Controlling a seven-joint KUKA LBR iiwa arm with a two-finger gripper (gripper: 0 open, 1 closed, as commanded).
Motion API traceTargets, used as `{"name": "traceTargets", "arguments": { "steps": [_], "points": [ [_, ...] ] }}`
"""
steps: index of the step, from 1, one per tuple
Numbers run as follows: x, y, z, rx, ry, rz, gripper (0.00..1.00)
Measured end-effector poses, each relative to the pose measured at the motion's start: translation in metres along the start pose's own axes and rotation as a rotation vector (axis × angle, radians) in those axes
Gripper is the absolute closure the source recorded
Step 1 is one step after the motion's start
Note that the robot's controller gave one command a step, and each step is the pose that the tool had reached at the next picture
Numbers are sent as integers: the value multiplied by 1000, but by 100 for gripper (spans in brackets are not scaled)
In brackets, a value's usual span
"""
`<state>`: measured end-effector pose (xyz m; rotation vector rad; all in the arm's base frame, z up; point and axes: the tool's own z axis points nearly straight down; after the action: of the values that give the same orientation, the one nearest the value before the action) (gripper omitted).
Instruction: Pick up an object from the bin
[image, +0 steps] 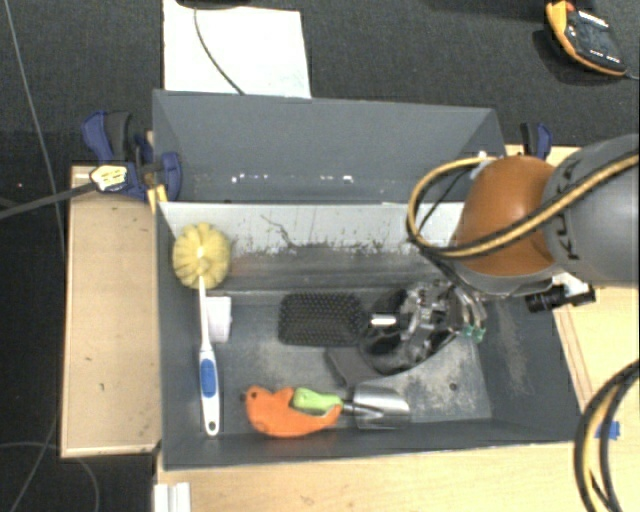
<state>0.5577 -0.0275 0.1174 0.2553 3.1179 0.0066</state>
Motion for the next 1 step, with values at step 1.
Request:
{"name": "traceTargets", "arguments": {
  "steps": [1],
  "points": [
    [0,0,-5,0,-1,0,100]
  ]
}}
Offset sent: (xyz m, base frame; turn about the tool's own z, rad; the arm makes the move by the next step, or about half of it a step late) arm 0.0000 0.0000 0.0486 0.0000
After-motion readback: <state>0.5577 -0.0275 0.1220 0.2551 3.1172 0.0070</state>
